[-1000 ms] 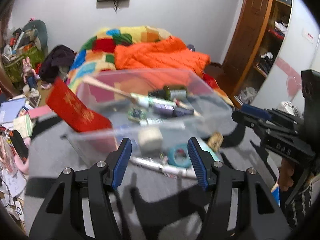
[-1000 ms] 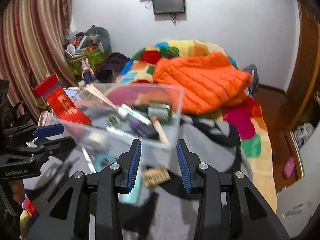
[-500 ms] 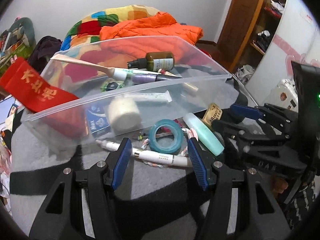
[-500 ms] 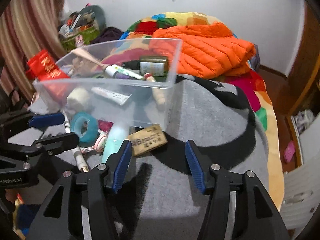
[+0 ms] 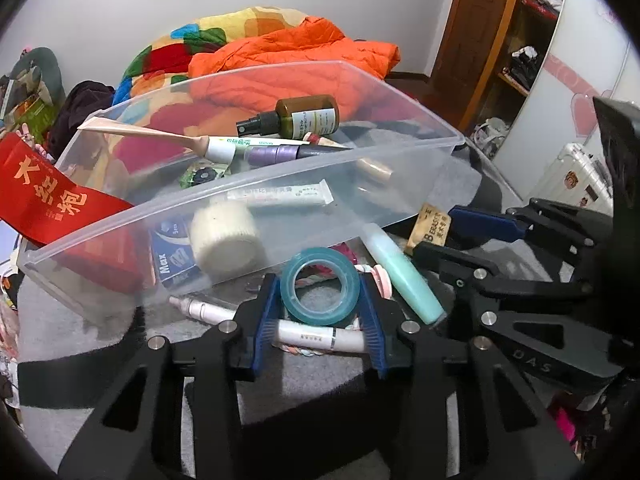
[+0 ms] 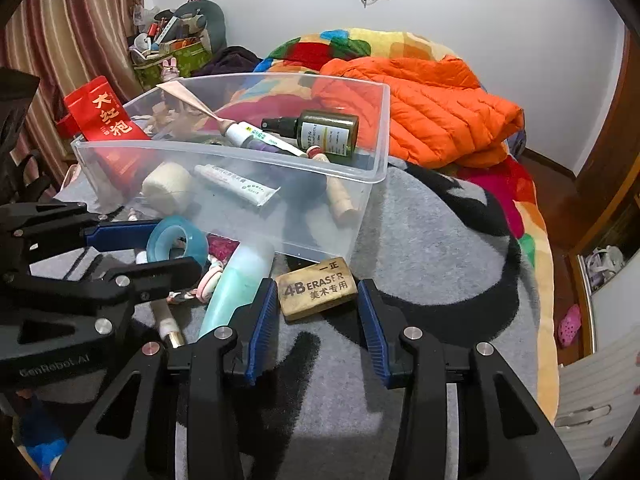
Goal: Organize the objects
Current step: 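Grasp the teal tape roll with the left tool while the right tool grasps the beige eraser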
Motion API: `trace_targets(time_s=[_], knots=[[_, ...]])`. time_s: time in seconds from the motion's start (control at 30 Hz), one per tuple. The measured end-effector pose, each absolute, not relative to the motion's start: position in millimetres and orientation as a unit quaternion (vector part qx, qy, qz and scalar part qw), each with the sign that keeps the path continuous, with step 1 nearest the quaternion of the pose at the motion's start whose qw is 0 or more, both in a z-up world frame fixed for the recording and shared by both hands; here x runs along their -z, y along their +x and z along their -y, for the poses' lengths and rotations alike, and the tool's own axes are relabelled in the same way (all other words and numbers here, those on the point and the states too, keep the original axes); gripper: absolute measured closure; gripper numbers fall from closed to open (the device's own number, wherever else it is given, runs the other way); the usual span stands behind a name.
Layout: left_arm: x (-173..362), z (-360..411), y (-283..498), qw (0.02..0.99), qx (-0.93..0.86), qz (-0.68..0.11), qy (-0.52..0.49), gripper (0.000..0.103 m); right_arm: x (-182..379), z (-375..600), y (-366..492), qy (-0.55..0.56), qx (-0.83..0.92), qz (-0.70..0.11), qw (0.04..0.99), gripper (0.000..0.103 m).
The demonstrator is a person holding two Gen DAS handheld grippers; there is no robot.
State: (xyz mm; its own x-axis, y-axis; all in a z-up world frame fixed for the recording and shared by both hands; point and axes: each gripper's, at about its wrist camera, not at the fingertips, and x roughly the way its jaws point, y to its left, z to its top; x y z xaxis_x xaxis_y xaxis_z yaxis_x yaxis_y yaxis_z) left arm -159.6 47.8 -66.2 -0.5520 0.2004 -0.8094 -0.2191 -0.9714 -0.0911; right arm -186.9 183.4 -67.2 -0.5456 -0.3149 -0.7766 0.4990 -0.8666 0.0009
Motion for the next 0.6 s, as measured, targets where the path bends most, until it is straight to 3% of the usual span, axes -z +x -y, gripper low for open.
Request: trace_targets(time_s=[0.6], knots=[[14.5, -15.2, -126.1, 0.117, -0.91, 0.052, -0.394, 0.064, 18.5, -216.7, -167.3, 0.373, 0.895, -0.022, 0.245, 0.065]])
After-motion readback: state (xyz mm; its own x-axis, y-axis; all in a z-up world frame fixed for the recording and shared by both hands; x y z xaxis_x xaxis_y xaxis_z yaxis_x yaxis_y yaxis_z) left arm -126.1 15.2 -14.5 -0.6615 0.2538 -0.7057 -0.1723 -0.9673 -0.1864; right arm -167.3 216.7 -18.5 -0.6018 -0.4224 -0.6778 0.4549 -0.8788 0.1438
